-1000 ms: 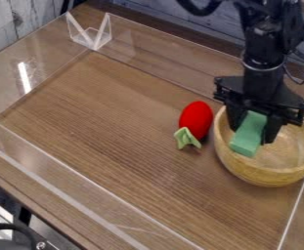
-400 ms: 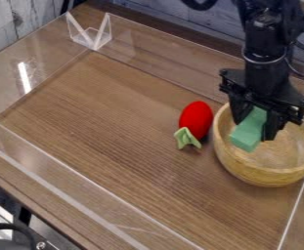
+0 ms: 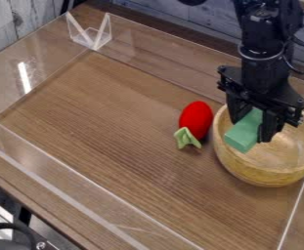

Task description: Put the green block in the brown bowl

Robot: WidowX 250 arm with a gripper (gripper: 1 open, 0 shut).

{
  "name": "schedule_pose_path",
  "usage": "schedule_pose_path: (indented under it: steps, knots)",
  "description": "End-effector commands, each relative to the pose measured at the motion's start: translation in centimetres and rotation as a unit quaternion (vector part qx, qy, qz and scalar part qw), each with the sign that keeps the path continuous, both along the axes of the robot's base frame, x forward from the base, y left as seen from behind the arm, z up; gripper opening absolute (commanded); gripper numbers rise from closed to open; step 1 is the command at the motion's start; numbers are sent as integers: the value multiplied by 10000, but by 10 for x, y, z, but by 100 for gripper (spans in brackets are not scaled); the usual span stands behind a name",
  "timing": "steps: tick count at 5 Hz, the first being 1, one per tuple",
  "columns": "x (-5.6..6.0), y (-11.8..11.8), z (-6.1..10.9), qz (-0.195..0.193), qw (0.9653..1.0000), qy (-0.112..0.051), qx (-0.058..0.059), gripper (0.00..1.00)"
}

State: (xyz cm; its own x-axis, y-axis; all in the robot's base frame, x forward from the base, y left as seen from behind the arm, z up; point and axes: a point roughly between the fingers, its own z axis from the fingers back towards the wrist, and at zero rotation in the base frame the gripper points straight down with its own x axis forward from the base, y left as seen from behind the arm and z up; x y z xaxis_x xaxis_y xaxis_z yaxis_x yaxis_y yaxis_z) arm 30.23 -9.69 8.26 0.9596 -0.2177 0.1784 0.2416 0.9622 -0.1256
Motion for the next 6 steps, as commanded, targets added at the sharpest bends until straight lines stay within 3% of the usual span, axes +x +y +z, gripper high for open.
schedule_pose_path:
  steps: [1, 2, 3, 4, 5, 6]
  knots:
    - [7, -1, 23, 36, 9993, -355, -103, 100]
    - [9, -2, 23, 39, 9995, -296, -105, 0]
    - [16, 8, 24, 316, 9992, -241, -90, 100]
    - [22, 19, 25, 599, 9980, -195, -81, 100]
    - [21, 20, 15, 494, 9987, -88, -56, 0]
    - [19, 21, 11, 393, 9992, -23, -34, 100]
